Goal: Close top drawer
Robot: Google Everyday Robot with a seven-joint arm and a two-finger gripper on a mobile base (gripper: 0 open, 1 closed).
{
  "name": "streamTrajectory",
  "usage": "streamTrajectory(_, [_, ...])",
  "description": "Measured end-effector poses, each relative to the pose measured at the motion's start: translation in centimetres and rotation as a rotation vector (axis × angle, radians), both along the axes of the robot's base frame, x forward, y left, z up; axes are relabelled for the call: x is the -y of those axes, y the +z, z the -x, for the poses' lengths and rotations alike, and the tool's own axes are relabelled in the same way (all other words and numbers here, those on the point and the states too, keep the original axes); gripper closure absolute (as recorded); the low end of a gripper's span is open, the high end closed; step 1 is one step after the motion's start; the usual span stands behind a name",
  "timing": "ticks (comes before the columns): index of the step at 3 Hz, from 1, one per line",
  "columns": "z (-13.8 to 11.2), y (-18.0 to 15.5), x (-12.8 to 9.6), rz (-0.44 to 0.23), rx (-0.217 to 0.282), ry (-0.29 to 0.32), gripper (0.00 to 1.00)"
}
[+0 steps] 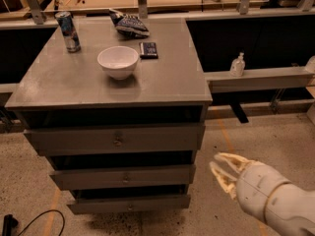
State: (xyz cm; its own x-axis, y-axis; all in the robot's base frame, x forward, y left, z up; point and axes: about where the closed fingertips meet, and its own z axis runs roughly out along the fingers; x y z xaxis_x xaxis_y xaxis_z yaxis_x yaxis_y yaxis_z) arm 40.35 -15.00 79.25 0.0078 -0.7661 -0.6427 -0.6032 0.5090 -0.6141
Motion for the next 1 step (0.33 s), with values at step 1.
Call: streamTrajectory(1, [4.78,6.50,2.83,0.061,0.150,-0.123,0.96])
